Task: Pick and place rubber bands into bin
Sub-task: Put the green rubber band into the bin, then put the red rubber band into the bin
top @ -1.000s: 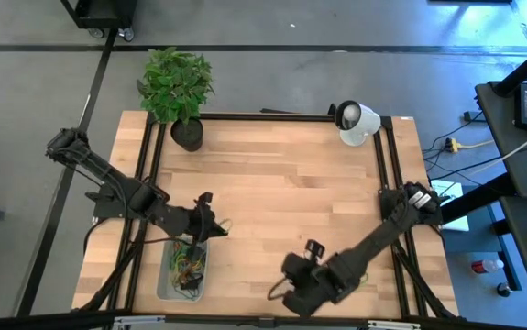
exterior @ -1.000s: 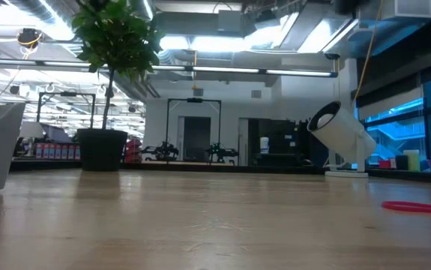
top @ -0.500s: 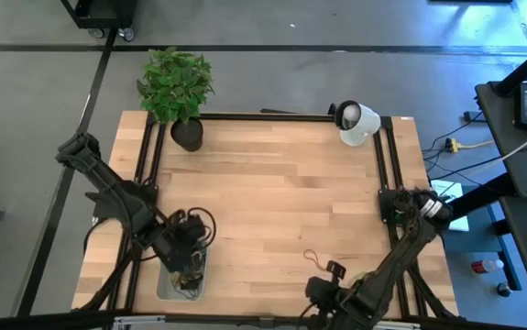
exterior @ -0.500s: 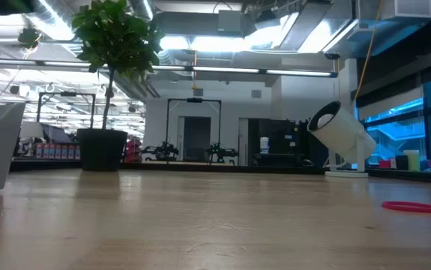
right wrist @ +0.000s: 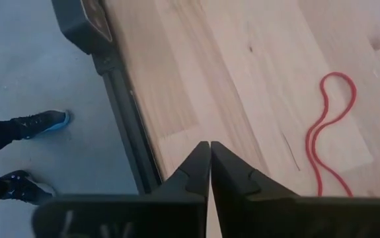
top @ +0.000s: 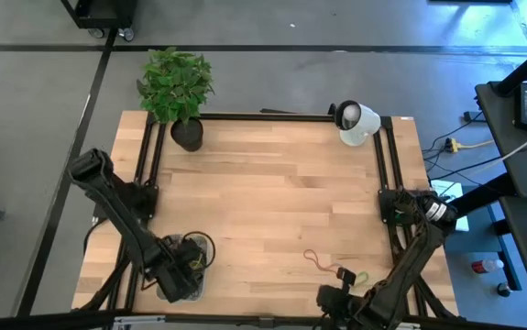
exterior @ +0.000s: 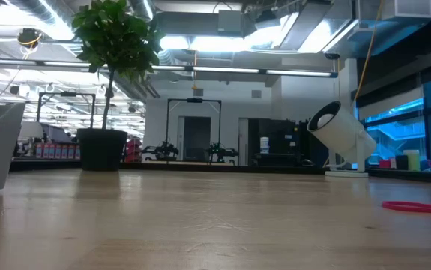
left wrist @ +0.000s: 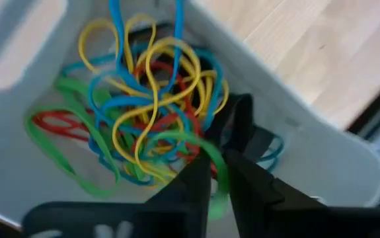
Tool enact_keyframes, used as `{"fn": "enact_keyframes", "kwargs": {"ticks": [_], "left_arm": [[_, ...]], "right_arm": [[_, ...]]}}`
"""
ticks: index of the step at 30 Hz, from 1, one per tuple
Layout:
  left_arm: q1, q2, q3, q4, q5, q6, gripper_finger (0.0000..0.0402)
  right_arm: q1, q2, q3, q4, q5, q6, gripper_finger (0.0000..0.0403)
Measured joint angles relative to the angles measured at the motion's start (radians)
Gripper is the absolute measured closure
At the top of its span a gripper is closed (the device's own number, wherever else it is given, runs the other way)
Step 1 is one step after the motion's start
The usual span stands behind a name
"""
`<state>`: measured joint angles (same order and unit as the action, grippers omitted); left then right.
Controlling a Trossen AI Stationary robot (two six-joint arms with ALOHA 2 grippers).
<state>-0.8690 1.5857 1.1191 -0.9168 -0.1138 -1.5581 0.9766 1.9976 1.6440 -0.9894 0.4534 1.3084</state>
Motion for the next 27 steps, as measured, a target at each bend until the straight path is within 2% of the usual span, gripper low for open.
{"fn": "enact_keyframes", "kwargs": {"ticks": [4,13,18,22,25,27], "left_arm": [[-0.001,0.044,0.000,0.000,0.039,-0.027,0.0318],[0.003,0.041,0.000,0.004,0.008,-0.045,0.0238],[0.022,0.030,0.000,0.006,0.003,-0.028,0.0228],[0.043,0.012,0.000,0.008,0.003,-0.005,0.0234],[0.063,-0.004,0.000,0.013,0.002,0.020,0.0240],[0.073,-0.010,0.000,0.022,-0.006,0.044,0.0244]], "right_arm": [[0.006,0.000,0.000,0.000,0.000,0.000,0.0384],[0.014,0.000,0.000,-0.031,0.000,-0.010,0.0394],[0.027,-0.001,0.000,-0.058,-0.010,0.004,0.0395],[0.063,-0.037,0.000,-0.185,-0.022,0.000,0.0400],[0.116,-0.075,-0.013,-0.251,0.034,0.059,0.0401],[0.151,-0.116,-0.064,-0.226,0.070,0.115,0.0401]]}}
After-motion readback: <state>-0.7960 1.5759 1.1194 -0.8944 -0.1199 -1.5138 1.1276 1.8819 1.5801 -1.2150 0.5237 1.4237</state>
